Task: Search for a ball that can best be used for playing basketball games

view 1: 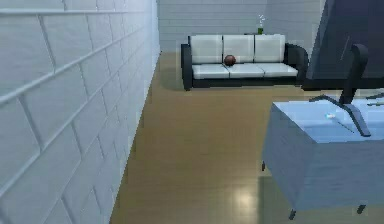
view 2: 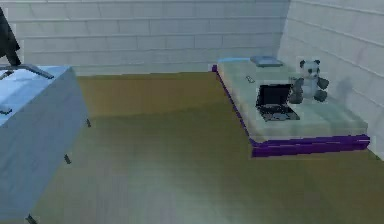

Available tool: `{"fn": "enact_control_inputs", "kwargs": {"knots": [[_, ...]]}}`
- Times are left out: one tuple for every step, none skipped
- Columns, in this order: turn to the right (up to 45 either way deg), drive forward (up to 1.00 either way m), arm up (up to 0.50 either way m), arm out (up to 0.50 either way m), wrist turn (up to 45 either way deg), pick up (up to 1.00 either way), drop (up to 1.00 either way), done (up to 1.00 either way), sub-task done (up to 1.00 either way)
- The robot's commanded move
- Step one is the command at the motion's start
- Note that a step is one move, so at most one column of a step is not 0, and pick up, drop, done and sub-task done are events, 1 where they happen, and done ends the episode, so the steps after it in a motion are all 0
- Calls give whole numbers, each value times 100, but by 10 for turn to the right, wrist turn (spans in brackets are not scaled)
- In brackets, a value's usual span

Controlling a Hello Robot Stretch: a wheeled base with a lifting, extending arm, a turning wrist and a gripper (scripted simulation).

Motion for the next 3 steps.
{"fn": "enact_control_inputs", "kwargs": {"knots": [[0, 100, 0, 0, 0, 0, 0, 0, 0], [-30, 0, 0, 0, 0, 0, 0, 0, 0], [0, 80, 0, 0, 0, 0, 0, 0, 0]]}}
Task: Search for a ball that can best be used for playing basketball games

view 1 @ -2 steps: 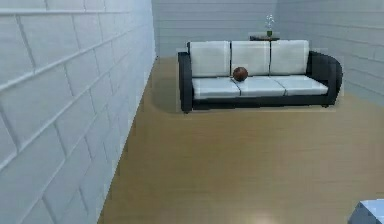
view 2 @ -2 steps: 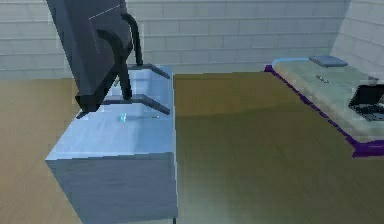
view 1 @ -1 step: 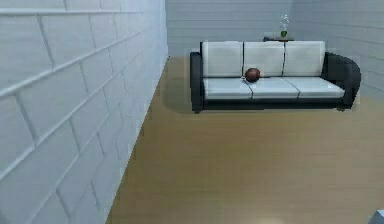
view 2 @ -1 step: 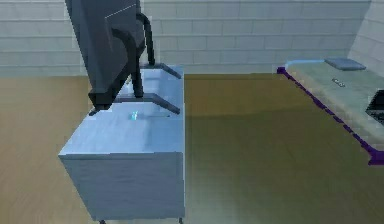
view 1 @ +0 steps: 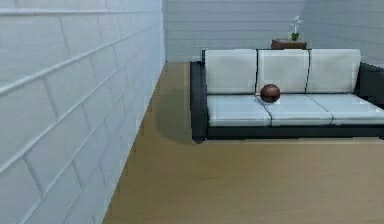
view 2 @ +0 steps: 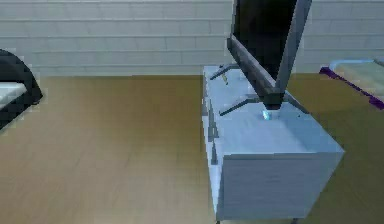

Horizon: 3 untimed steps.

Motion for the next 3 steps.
{"fn": "enact_control_inputs", "kwargs": {"knots": [[180, 0, 0, 0, 0, 0, 0, 0, 0], [30, 0, 0, 0, 0, 0, 0, 0, 0], [0, 100, 0, 0, 0, 0, 0, 0, 0]]}}
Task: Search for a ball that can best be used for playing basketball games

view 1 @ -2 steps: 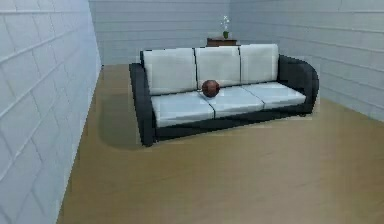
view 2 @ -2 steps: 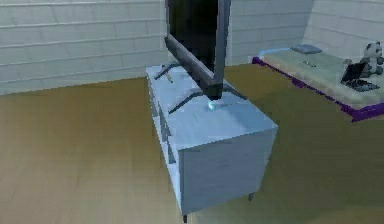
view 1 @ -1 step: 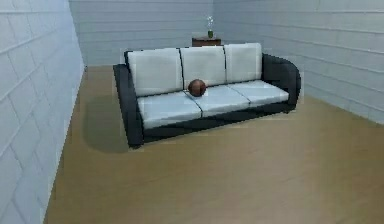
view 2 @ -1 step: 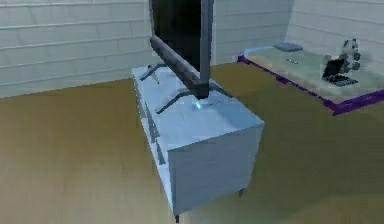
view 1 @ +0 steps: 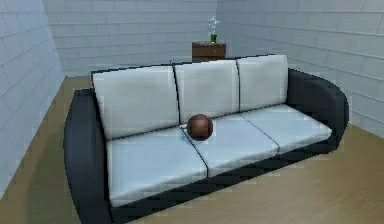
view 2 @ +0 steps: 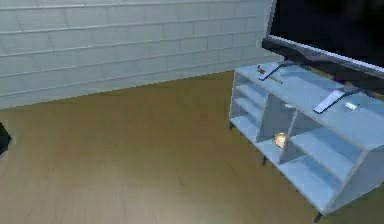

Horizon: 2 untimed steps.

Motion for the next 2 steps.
{"fn": "enact_control_inputs", "kwargs": {"knots": [[0, 55, 0, 0, 0, 0, 0, 0, 0], [0, 0, 0, 0, 0, 0, 0, 100, 0]]}}
